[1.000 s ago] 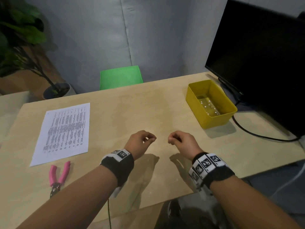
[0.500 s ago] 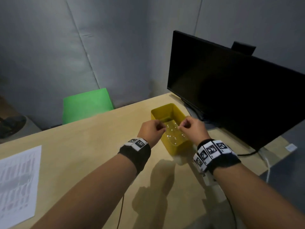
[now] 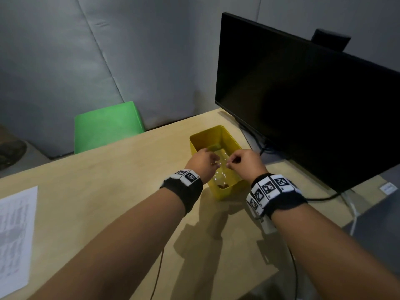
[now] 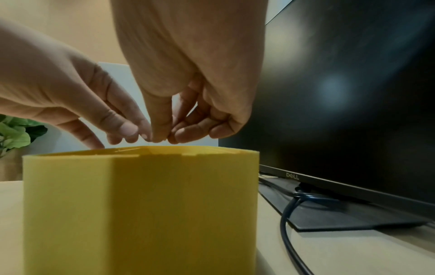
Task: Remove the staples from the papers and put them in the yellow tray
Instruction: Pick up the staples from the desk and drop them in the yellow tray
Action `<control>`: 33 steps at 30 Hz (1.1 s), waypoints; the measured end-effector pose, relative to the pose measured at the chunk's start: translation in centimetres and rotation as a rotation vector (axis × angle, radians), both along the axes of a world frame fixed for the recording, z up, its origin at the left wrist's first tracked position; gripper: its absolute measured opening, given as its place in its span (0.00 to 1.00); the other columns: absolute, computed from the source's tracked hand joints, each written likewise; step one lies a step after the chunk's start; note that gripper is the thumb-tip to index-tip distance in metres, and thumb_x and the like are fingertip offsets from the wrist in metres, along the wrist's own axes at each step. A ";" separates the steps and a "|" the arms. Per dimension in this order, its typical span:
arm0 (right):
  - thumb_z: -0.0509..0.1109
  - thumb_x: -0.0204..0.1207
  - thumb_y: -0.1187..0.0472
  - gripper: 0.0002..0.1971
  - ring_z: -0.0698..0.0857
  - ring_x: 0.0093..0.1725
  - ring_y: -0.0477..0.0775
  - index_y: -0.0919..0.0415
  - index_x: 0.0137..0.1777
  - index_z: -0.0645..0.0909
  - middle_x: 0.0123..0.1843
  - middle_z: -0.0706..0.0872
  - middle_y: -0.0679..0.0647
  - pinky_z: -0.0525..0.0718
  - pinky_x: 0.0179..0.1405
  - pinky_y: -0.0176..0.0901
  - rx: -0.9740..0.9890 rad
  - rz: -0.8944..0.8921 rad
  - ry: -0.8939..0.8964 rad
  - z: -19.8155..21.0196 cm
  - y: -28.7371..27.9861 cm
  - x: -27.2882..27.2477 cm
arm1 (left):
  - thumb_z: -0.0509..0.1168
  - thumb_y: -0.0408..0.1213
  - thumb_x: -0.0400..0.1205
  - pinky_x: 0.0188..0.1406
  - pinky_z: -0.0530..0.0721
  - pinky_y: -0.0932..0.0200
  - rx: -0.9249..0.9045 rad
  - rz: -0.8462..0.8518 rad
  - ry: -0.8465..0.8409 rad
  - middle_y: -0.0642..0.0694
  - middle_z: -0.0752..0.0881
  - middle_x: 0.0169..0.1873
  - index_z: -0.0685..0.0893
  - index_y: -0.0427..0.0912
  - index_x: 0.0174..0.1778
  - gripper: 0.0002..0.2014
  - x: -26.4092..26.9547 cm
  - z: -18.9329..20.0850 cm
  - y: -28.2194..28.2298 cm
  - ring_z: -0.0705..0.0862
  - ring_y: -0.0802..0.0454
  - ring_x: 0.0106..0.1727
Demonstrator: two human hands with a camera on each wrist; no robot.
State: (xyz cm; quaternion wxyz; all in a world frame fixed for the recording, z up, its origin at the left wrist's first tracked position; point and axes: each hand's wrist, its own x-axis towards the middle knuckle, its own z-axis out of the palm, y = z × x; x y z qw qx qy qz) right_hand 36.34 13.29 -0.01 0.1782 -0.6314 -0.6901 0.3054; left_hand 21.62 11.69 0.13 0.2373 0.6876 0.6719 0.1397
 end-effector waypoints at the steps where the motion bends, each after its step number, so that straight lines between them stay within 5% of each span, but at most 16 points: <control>1: 0.72 0.75 0.61 0.04 0.84 0.54 0.53 0.57 0.49 0.86 0.51 0.88 0.54 0.81 0.55 0.45 -0.010 0.005 0.006 0.0 0.0 0.0 | 0.61 0.44 0.83 0.54 0.78 0.53 -0.019 -0.030 0.031 0.42 0.82 0.55 0.86 0.43 0.58 0.14 0.1 0.0 0.0 0.82 0.42 0.57; 7: 0.71 0.76 0.63 0.04 0.84 0.55 0.54 0.57 0.47 0.86 0.51 0.88 0.53 0.83 0.58 0.47 -0.016 0.009 0.026 -0.1 -0.1 0.1 | 0.64 0.36 0.81 0.61 0.77 0.51 0.001 -0.061 0.047 0.42 0.85 0.56 0.88 0.42 0.54 0.10 0.2 0.4 -0.3 0.78 0.43 0.66; 11: 0.72 0.74 0.67 0.04 0.85 0.53 0.54 0.58 0.43 0.85 0.48 0.88 0.52 0.84 0.60 0.52 -0.003 -0.004 0.075 -0.3 -0.1 0.4 | 0.65 0.31 0.79 0.47 0.77 0.59 0.034 -0.009 -0.025 0.45 0.83 0.52 0.86 0.43 0.50 0.08 0.6 0.3 -0.4 0.83 0.45 0.55; 18: 0.69 0.77 0.64 0.06 0.84 0.55 0.52 0.55 0.48 0.85 0.52 0.86 0.50 0.84 0.59 0.50 0.017 0.029 0.104 -0.4 -0.6 0.9 | 0.63 0.34 0.81 0.48 0.80 0.60 0.040 0.004 -0.065 0.46 0.84 0.52 0.86 0.46 0.53 0.09 0.2 -0.1 -1.0 0.84 0.49 0.51; 24: 0.69 0.78 0.59 0.07 0.82 0.49 0.48 0.51 0.53 0.85 0.52 0.82 0.46 0.81 0.52 0.42 0.081 0.304 0.052 0.6 -4.6 -1.2 | 0.62 0.38 0.80 0.49 0.83 0.53 0.058 -0.003 -0.045 0.49 0.83 0.53 0.84 0.49 0.54 0.09 -3.2 -0.2 -4.9 0.84 0.49 0.50; 33: 0.75 0.71 0.52 0.09 0.81 0.48 0.47 0.52 0.49 0.86 0.50 0.83 0.48 0.79 0.49 0.39 -0.195 0.680 -0.155 -2.4 -14.4 -6.9 | 0.64 0.44 0.80 0.47 0.79 0.56 -0.146 -0.059 0.112 0.49 0.82 0.52 0.84 0.49 0.51 0.08 -11.7 -2.6 -15.9 0.83 0.50 0.52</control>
